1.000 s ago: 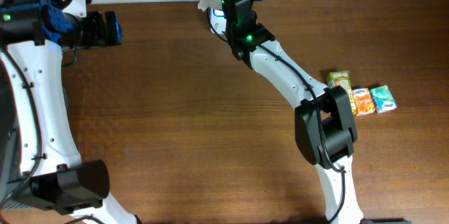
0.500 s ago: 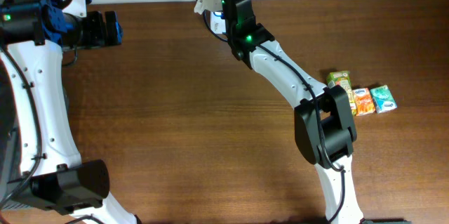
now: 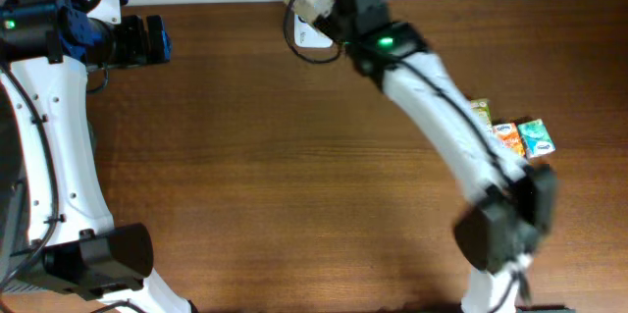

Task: Scan the item barcode
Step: 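Move the snack bag right and set it beside the other items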

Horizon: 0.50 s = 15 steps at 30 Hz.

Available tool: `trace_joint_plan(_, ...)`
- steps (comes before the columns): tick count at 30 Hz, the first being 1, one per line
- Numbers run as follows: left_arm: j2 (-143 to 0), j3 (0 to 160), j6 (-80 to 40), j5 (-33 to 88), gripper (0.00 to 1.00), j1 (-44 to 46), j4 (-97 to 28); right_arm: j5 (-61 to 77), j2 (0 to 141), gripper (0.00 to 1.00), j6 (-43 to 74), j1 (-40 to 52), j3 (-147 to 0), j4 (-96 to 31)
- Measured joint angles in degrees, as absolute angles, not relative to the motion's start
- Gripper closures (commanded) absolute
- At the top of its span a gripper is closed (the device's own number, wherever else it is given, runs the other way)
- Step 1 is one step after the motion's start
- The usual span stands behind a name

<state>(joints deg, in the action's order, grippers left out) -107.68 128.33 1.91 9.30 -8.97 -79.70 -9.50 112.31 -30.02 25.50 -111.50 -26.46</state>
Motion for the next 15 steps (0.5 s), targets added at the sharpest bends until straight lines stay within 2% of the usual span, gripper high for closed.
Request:
trace_joint_plan(4, -107.7, 128.3, 1.9, 9.4, 0.01, -9.0, -79.7, 4.8, 101.0, 0.96, -6.2, 19.5, -112.7, -40.7)
trace_joint_plan(8, -107.7, 128.3, 1.9, 9.3, 0.01, -9.0, -79.7, 12.6, 101.2, 0.96, 9.4, 6.8, -112.3, -60.5)
trace_joint_plan(12, -107.7, 128.3, 1.9, 9.3, 0.01, -9.0, -79.7, 13.6, 102.9, 0.96, 14.1, -5.0, -105.9, -65.4)
trace_joint_plan(15, -107.7, 128.3, 1.9, 9.4, 0.01, -9.0, -79.7, 13.6, 103.3, 0.96, 16.1, -13.8, -95.2, -62.0)
